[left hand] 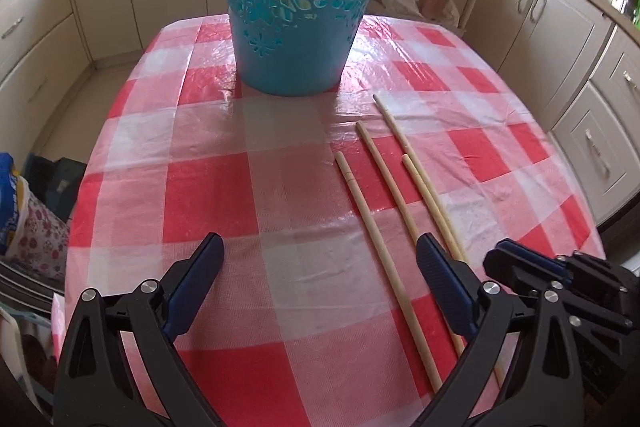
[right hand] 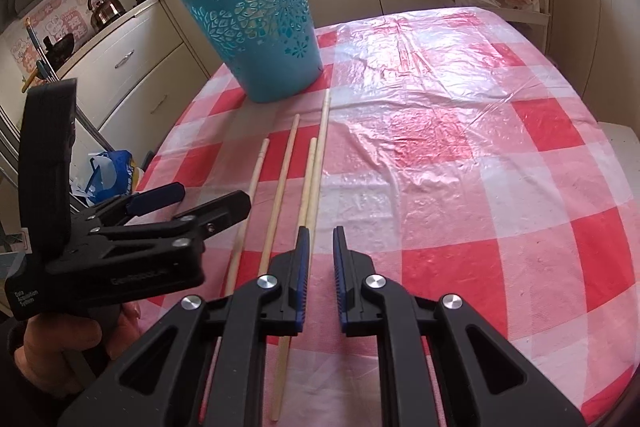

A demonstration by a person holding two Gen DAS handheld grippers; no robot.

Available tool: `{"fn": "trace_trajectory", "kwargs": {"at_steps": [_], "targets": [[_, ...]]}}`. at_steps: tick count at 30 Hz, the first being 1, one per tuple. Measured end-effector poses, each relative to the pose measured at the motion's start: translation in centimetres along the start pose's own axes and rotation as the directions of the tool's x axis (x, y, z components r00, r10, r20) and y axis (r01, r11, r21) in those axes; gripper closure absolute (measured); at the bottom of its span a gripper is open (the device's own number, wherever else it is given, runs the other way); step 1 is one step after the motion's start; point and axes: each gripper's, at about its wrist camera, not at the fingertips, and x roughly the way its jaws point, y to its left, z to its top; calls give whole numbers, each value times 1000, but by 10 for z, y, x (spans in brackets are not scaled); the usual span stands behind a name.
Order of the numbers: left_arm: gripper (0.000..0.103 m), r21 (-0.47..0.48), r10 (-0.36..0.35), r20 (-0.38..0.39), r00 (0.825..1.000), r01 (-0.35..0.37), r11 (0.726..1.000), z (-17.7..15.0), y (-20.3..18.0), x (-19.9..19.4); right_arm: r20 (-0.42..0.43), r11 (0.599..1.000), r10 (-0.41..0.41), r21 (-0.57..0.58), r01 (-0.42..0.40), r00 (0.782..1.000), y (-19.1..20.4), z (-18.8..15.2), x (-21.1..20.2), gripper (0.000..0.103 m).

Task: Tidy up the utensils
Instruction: 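Close the right gripper on one chopstick while the left gripper closes on another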

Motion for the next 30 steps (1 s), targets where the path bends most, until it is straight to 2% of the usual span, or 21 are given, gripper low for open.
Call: {"fn": "trace_trajectory", "kwargs": {"at_steps": [4,6,11,13,15,18,20,25,28,30], "targets": [[22,70,32,5,999,-32,997,3,-5,2,1,1000,-9,-15,9,1000,0,5,2,90],[32,97,6,15,1000,-7,995,4,-4,1,-4,999,-18,-33,17,1000,2,12,7,90],[41,149,-27,10,1000,25,988,14,-3,7,-14,996,-36,-87,35,999,12,42,27,90],[48,159,-58,3,998,57,986,16,-3,8,-25,995,-41,-94,39,999,14,52,38,90],[63,183,-88,-3,996,87,979,18,-5,9,-40,994,-54,-98,50,998,14,65,53,90],[79,214,-109,-19,994,110,971,21,-5,11,-59,993,-83,-93,77,995,9,82,71,90],[85,231,-147,-41,988,152,961,24,-2,12,-77,989,-104,-115,95,992,8,91,83,90],[89,280,-213,-91,973,231,932,29,4,13,-88,957,-169,-252,142,982,17,95,86,93],[89,350,-234,-116,965,260,900,28,0,12,-92,954,-169,-267,139,981,10,90,80,95],[89,375,-235,-130,963,267,888,27,-3,11,-99,957,-165,-255,135,981,2,87,74,96]]}}
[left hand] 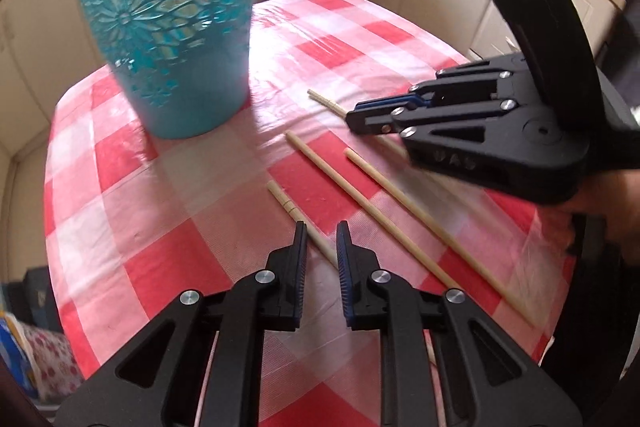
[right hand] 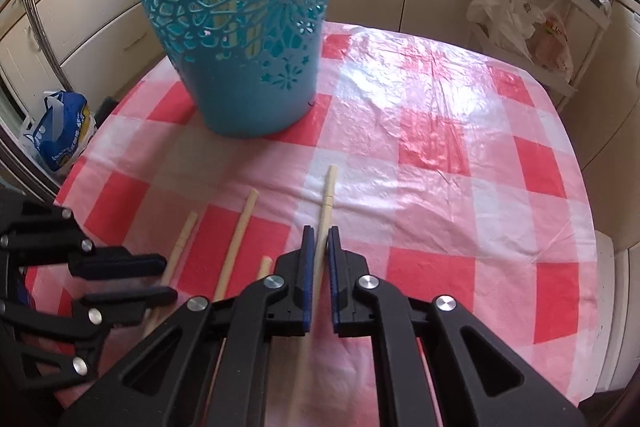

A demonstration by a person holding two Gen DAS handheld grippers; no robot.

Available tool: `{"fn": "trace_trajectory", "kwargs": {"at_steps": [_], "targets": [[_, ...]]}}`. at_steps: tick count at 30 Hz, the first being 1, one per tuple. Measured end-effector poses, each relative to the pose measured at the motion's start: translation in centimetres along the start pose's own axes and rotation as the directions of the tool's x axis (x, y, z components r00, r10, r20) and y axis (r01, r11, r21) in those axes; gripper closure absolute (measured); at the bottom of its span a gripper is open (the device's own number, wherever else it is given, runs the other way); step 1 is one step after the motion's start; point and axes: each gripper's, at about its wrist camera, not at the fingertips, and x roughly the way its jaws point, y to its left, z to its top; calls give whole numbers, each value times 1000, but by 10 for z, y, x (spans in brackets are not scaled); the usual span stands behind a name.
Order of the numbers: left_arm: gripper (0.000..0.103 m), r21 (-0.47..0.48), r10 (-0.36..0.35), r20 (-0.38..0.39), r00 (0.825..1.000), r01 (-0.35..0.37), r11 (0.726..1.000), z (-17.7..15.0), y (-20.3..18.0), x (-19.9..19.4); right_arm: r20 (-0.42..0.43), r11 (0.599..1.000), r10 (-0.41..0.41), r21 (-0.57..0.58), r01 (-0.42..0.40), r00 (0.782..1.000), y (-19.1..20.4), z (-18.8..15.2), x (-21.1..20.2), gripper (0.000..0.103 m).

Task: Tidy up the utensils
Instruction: 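Close the right gripper on one chopstick while the left gripper closes on another, then carry the left gripper's chopstick over the basket and release it while the right gripper holds its chopstick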

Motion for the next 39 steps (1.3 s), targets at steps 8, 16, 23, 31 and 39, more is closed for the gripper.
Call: {"fn": "trace_trajectory", "kwargs": {"at_steps": [8,16,23,31,39], "targets": [[83,-67,36,-46,998,-39,997,8,0,5,4,1000,-4,-22,4,1000,0,-13,-6,96],[94,-143,182,-15,983,-183,973,9,-17,11,27,1000,6,-5,-6,1000,0,-26,-11,97],[98,-221,165,17,986,-157,963,-4,-12,0,51,993,70,91,-74,996,-19,-44,-28,97],[98,-310,155,59,986,-130,942,-24,0,-22,72,980,114,155,-124,991,-24,-57,-41,97],[98,-336,143,137,980,-90,938,-32,-2,-50,72,961,135,235,-149,988,-38,-68,-40,97]]}}
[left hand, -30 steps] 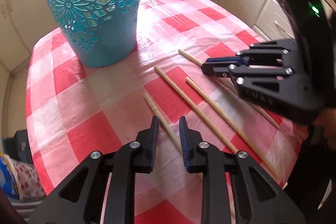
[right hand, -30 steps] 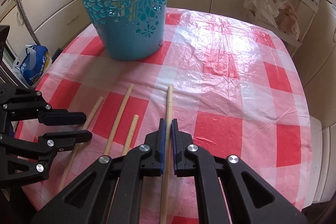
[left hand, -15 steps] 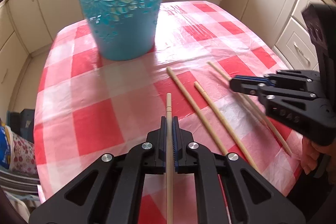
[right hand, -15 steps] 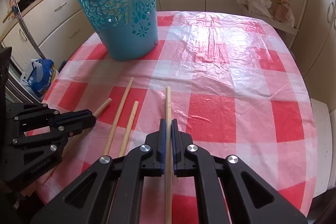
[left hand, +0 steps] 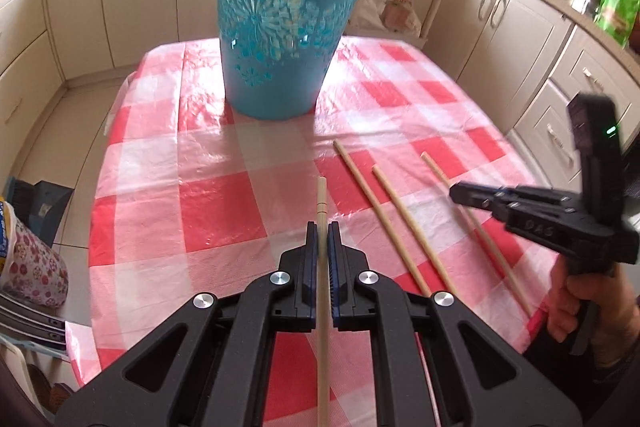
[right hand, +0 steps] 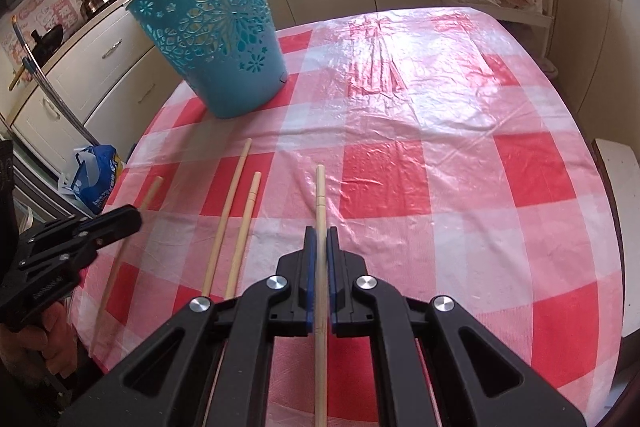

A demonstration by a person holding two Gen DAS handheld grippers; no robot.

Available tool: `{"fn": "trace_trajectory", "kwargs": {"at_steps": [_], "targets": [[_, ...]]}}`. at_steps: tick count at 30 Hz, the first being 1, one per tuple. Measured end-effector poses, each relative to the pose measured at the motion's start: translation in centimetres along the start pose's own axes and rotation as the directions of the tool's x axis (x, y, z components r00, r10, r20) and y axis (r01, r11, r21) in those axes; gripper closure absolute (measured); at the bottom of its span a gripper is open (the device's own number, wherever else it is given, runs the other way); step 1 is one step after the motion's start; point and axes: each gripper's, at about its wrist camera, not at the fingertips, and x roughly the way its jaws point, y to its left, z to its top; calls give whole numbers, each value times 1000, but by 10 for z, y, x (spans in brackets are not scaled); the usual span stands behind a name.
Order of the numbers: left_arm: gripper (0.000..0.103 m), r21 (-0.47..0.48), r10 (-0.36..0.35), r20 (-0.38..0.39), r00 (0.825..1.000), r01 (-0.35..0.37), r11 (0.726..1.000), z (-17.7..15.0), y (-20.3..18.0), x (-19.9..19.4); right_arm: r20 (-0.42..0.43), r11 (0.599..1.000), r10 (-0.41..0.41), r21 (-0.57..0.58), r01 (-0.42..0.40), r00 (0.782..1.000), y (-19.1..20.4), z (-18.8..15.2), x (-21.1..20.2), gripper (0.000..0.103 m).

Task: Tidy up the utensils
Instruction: 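Carry the left gripper's chopstick over the basket and release it while the right gripper holds its chopstick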

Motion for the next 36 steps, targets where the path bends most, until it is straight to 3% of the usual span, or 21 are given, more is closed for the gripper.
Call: {"fn": "trace_trajectory", "kwargs": {"at_steps": [9,20,26,36], "targets": [[98,-36,-61,114,992,66,997,10,12,-45,3,1000,-12,2,12,1000,0,-1,1,97],[98,-106,-139,237,962,168,980,39,44,-94,17,1000,9,8,-9,1000,0,3,-2,97],[98,-103,-167,338,926,213,972,73,44,-113,36,999,46,26,-47,998,0,9,-5,97],[98,-60,-140,501,854,196,979,181,32,-105,67,992,104,63,-108,992,0,19,-7,97]]}}
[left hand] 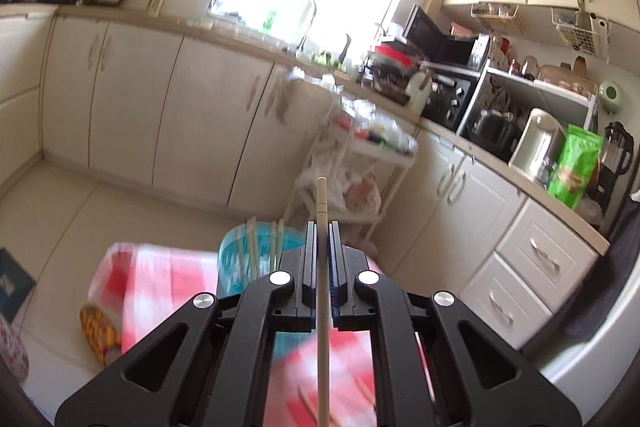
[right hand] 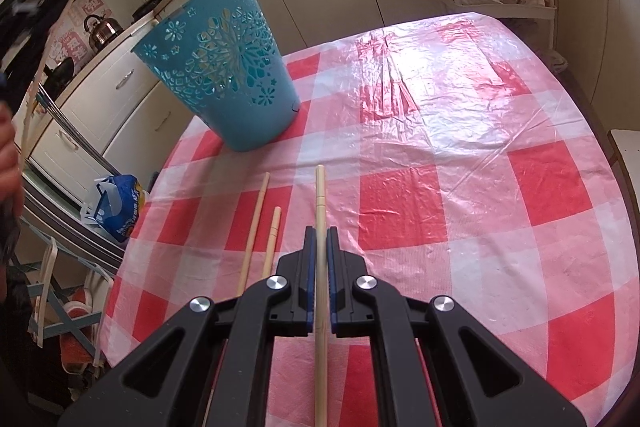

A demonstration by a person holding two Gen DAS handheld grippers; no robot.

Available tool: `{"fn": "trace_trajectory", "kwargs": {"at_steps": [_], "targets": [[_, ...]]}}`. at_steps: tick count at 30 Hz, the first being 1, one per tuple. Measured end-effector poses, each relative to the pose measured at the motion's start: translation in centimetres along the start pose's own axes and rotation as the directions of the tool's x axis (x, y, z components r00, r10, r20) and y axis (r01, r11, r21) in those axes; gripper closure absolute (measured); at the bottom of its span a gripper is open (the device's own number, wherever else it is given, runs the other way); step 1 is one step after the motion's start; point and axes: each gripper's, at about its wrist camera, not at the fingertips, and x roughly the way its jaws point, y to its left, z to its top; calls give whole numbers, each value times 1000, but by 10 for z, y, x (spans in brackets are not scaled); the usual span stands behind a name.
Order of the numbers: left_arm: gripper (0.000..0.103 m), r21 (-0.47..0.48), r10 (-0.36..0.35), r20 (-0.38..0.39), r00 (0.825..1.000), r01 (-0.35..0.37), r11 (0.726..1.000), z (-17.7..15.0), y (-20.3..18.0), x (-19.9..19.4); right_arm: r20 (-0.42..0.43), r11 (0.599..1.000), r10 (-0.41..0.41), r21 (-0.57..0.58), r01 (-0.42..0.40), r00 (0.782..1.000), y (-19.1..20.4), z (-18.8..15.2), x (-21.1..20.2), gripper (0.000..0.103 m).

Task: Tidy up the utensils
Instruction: 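Carry the left gripper's chopstick over the basket and release it while the right gripper holds its chopstick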

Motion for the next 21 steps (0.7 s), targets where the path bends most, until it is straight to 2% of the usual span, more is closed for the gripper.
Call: {"fn": "trace_trajectory", "kwargs": {"at_steps": [5,11,15,21], "targets": [[98,-5,29,109,994,-28,1000,33,-2,35,23,999,34,32,-35,999,-1,7,-3,97],[98,-21,109,179,978,-107,994,51,10,76,24,996,74,44,-75,997,2,9,-4,97],[98,-8,153,197,968,-155,988,52,18,93,19,995,86,50,-87,996,2,9,-2,97],[98,20,190,159,969,-195,981,40,27,108,25,992,107,59,-108,994,3,11,-3,97]]}}
